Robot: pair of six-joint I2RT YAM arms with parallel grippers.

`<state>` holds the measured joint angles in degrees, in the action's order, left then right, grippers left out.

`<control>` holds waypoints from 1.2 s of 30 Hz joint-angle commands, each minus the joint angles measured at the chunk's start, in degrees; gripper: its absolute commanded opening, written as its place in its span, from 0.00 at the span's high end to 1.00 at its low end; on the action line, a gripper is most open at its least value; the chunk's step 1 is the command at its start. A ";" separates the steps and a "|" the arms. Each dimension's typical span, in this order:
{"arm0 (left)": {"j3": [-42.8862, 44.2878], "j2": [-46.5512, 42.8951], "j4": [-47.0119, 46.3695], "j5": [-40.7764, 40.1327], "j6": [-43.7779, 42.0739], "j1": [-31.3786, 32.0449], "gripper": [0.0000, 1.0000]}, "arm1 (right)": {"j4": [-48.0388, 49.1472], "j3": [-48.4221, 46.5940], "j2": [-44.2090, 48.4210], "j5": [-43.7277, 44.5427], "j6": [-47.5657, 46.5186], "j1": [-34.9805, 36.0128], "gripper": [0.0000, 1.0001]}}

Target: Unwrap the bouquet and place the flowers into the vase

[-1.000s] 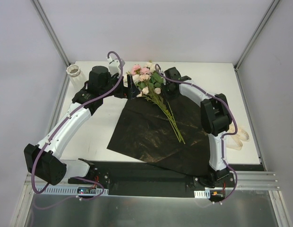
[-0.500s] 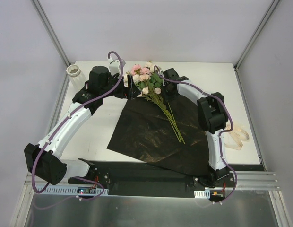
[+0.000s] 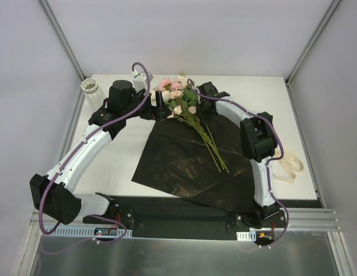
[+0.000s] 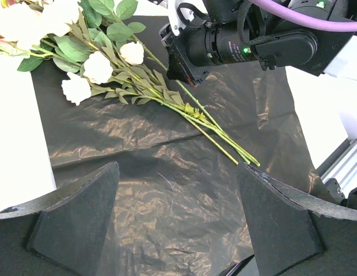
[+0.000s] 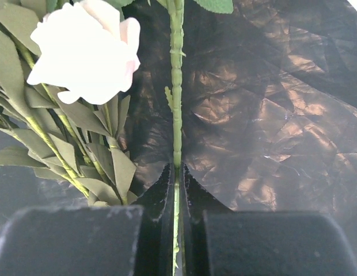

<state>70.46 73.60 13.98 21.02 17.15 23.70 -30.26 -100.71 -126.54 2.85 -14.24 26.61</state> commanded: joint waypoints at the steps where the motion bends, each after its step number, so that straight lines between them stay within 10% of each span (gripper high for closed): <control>1: 0.21 0.22 -2.02 2.01 0.70 0.47 0.18 | 2.74 -0.55 2.78 2.76 -1.67 -0.07 0.99; 23: 1.35 1.54 -1.06 4.73 2.01 0.47 0.17 | 43.35 32.50 33.99 -1.52 4.31 0.20 1.00; 36: 2.76 4.62 0.35 7.29 3.42 0.29 0.18 | 18.50 19.78 22.32 0.49 5.63 1.95 1.00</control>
<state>70.81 78.65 14.50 26.59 20.01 23.68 -1.06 -74.11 -99.26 2.37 -9.39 28.05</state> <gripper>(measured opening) 0.821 0.016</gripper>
